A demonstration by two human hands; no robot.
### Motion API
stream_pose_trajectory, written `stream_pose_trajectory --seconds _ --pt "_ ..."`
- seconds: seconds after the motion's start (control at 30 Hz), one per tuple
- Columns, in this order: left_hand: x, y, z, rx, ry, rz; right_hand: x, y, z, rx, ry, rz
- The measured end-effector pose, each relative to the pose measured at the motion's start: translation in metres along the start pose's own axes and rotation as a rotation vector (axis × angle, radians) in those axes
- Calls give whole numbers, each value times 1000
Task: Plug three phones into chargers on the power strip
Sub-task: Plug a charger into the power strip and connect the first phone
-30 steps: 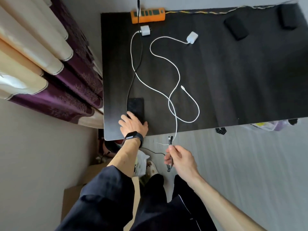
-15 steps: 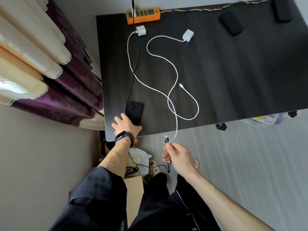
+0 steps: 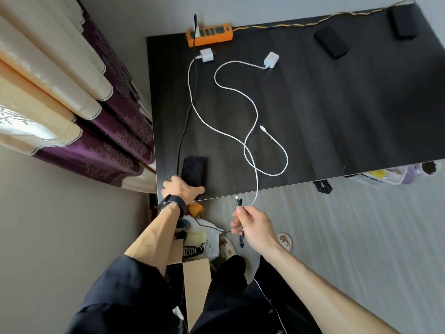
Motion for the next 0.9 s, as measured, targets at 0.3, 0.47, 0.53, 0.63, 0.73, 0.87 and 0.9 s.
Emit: stream_pose_trajectory --seconds 0.3,0.47,0.53,0.63,0.73,0.87,0.9 --pt "89 -25 1 738 -376 201 9 8 31 -105 5 -39" --pt "130 -14 -16 478 -543 4 4 6 73 -68 142 47" --pt "141 -9 -19 394 -578 -76 3 5 85 -9 181 37" --pt "148 -4 -15 375 -622 -123 2 5 90 88 198 -1" --pt "143 -3 -9 600 -569 73 2 8 90 64 180 15" --pt "141 3 -11 826 -565 282 7 10 94 45 179 81" --pt "142 1 -14 863 -581 359 8 10 97 52 183 91"
Point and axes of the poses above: each hand's wrist, its own x-axis away from the middle knuckle, its own y-axis out of the back of the hand, z = x × y, the point moved 8 cm from there along -x, towards the middle knuckle, and after that the axes turned 10 degrees about z, right-handed, at the moved point
